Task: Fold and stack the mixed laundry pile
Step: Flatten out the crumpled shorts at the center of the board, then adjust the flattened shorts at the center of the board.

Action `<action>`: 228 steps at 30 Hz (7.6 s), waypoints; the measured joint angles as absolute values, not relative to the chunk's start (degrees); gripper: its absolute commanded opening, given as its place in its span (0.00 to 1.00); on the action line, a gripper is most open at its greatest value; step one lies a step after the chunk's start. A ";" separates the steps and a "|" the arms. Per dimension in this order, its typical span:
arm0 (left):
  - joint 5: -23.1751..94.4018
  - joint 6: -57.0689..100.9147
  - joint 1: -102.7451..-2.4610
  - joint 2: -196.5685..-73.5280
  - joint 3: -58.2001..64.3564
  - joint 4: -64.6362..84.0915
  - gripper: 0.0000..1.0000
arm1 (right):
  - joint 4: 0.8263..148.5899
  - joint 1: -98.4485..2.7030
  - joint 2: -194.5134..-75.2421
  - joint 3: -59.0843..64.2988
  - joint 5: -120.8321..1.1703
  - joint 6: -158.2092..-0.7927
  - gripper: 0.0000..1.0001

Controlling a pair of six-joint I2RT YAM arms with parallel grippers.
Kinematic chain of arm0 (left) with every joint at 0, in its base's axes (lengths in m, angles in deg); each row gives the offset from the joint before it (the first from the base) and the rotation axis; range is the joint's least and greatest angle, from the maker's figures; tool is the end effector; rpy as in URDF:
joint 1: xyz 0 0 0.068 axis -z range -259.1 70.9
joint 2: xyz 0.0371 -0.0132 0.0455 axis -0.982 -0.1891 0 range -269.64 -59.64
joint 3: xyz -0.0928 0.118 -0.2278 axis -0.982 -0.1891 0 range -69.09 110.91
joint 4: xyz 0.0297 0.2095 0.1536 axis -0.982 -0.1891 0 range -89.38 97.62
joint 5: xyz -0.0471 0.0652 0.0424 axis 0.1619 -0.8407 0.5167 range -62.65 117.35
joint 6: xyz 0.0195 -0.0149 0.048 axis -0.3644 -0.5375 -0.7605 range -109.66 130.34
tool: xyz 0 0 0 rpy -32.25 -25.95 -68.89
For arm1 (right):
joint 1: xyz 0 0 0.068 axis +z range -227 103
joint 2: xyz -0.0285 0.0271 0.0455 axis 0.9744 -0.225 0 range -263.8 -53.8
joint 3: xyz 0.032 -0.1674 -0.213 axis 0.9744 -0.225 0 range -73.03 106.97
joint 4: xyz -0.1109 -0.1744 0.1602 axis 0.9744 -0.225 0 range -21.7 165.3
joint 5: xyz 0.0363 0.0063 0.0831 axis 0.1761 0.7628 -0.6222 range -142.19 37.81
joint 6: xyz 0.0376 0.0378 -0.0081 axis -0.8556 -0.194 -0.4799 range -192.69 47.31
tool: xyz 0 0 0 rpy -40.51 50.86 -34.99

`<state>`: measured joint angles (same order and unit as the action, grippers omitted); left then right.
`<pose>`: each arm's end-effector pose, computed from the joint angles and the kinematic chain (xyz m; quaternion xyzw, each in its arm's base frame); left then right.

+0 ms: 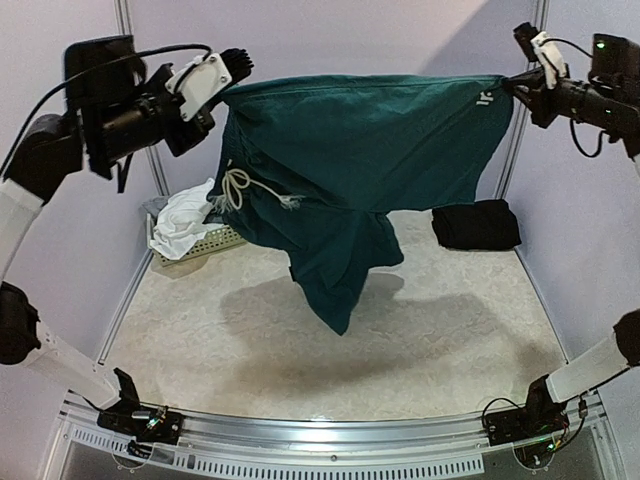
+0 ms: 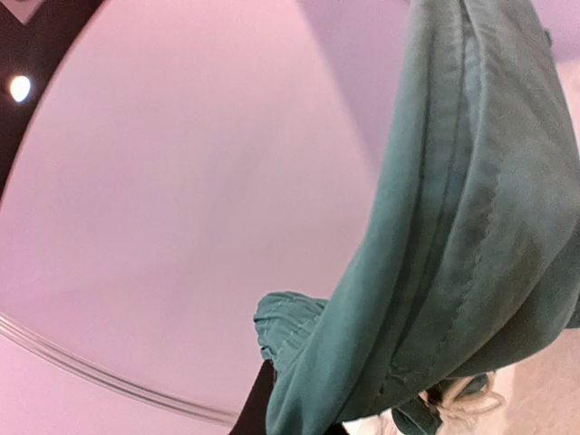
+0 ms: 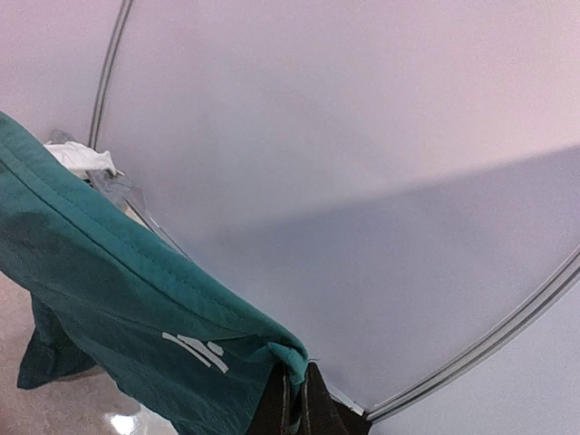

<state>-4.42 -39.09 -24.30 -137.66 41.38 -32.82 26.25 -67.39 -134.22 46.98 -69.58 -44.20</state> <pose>0.1553 -0.1878 0.5394 0.4625 0.5875 0.1768 0.6400 0.2281 0.0493 0.5584 -0.3386 0.6811 0.0090 0.6492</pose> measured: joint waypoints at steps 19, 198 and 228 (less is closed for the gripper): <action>-32.61 -67.63 19.46 -132.61 28.95 -10.16 0.00 | 25.98 -67.44 -107.47 42.41 -81.36 -39.56 0.00; 19.30 32.84 -39.40 -140.50 2.74 -44.06 0.59 | 15.58 -56.44 -146.79 9.30 -54.69 -27.23 0.62; 37.42 24.50 -58.39 -180.08 13.76 -14.16 0.00 | 23.08 -59.92 -190.79 41.34 -53.80 -32.07 0.47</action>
<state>37.42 24.50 -58.39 -180.08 13.76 -14.16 23.08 -59.92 -190.79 41.34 -53.80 -32.07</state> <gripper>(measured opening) 0.092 0.476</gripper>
